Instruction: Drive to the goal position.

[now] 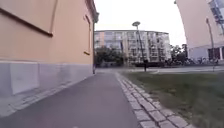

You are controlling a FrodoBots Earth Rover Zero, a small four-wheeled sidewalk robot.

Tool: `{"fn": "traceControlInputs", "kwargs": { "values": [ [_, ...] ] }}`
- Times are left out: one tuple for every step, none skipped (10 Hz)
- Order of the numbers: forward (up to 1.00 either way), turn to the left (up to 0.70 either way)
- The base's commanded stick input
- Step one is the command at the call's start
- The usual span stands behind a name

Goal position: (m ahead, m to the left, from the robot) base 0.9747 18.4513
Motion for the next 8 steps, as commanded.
{"fn": "traceControlInputs", "kwargs": {
  "values": [
    [0.45,0.00],
    [0.45,0.00],
    [0.45,0.00],
    [0.45,0.00],
    [0.45,0.00],
    [0.45,0.00],
    [0.45,0.00],
    [0.45,0.00]
  ]
}}
